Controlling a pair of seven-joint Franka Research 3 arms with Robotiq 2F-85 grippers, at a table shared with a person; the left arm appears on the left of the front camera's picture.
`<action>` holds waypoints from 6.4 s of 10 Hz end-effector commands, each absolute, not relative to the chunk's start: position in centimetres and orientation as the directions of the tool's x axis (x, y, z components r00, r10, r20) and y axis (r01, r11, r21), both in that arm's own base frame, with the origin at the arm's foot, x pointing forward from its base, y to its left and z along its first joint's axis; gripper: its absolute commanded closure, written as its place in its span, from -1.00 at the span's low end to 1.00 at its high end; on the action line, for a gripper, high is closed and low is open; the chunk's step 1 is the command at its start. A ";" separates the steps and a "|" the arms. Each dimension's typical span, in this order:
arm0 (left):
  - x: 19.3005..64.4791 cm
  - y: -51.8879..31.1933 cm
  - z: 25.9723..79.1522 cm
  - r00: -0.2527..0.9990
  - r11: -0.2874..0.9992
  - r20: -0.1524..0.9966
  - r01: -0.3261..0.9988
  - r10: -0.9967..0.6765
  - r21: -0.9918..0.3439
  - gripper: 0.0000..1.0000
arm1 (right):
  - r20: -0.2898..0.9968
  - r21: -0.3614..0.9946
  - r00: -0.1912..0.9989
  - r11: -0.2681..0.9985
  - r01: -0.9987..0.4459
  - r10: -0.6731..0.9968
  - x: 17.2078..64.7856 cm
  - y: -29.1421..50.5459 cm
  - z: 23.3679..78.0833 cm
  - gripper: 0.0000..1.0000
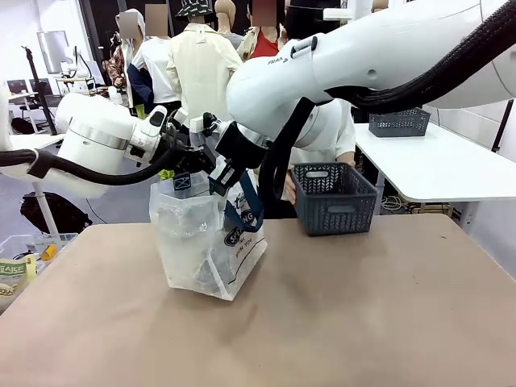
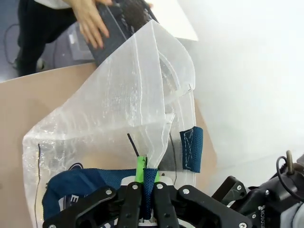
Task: Transfer purchased items from the store into the shopping bag.
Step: Move the Reusable shopping bag to the right side of the table.
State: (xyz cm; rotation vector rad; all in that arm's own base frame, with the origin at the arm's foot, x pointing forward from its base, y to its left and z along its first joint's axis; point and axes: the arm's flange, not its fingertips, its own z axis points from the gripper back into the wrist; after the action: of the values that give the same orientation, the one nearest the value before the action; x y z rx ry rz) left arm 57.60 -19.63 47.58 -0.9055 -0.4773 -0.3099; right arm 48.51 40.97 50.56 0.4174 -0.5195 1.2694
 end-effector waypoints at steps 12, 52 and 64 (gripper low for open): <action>59.2 -19.2 44.5 0.834 0.240 0.551 0.538 -0.014 -0.808 -0.22 | 0.583 0.057 0.189 0.192 -0.980 0.790 50.1 42.7 49.8 1.00; 59.2 -20.7 47.9 0.788 0.569 0.522 0.605 -0.327 -0.557 1.00 | 0.258 -0.223 0.961 0.974 -0.039 0.097 44.7 -1.5 56.3 -1.00; 54.7 0.3 55.0 0.910 0.970 0.409 0.161 -0.074 -0.183 1.00 | 0.245 -0.187 0.969 0.982 0.012 0.035 44.1 -5.9 55.0 -1.00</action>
State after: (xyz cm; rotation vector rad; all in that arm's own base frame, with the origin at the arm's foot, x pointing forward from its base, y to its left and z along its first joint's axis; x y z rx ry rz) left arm 54.77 0.52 55.53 -0.2369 -0.4120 -0.1662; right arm 44.06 -5.86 54.89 -0.1705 -0.2575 -0.0021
